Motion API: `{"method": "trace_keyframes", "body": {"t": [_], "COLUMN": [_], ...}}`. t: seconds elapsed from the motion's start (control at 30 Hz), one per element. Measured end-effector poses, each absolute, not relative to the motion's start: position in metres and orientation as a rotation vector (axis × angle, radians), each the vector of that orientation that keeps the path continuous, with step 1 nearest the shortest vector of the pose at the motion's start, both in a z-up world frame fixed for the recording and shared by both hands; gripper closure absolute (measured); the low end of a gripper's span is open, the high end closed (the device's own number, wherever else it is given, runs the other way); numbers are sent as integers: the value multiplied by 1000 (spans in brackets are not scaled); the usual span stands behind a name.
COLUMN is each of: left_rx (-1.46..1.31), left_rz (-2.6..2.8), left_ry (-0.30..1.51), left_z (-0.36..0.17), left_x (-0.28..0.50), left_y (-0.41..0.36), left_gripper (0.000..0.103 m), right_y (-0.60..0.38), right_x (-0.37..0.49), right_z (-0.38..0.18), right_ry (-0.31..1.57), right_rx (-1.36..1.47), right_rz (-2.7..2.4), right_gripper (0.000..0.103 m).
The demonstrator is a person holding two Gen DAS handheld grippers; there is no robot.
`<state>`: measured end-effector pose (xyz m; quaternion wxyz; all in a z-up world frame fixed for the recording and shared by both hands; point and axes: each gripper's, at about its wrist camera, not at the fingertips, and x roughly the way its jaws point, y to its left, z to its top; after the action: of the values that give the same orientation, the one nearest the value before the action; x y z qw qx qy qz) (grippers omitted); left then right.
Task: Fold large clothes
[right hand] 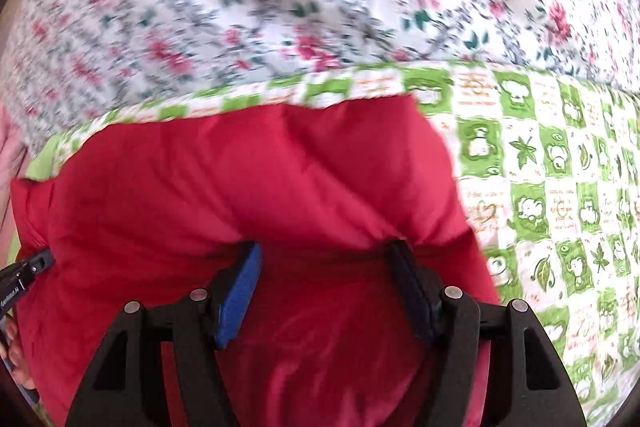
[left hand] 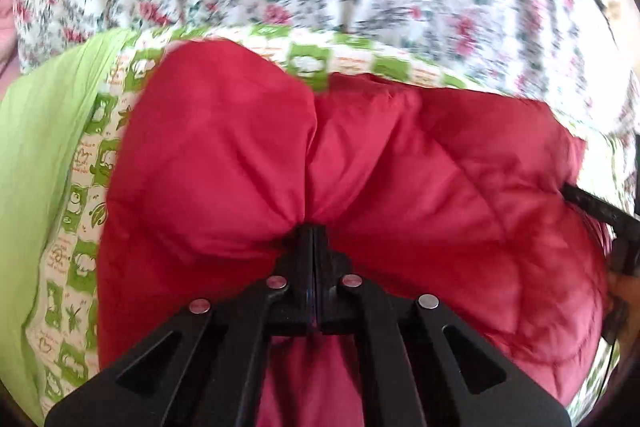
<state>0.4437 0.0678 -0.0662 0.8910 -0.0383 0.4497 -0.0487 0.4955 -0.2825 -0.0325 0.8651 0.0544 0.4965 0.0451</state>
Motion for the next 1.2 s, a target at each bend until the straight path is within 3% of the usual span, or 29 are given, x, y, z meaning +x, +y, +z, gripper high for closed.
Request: {"method": "trace_keyframes", "body": {"t": [0.13,0.37,0.47,0.5,0.53,0.67,0.83,1.2], "left_rx": [-86,-101,-88,-84,-80,-71,-139,-153], "left_rz": [-65,-67,-72,-72,-70,-71,-108,-211], "left_ry": [946,966,971,971,971,972,972,889], "left_z": [-77,-81,-82,-83,-84,-78,-67,-25], "left_x": [461,463,462,461,464,463,455,358], "left_y": [72,79,81,81,77,68,75,77], "left_gripper": [101,101,101,101,101,101,101,100], "right_y": [-297,-310,-309,-311,-311,-289,-275,-288], "right_x": [510,509,493,485,474,437,441,452], "right_z": [-46,-56,-48,-38,-25,12,-36,-60], "right_ry": [1066,1067,1041,1014,973,883,1067,1059], "right_rx": [157,187,197,198,186,152,55,106], "right_rz": [52,44,20,15,7,188,228,182], "right_gripper": [18,16,24,35,37,35,37,37]}}
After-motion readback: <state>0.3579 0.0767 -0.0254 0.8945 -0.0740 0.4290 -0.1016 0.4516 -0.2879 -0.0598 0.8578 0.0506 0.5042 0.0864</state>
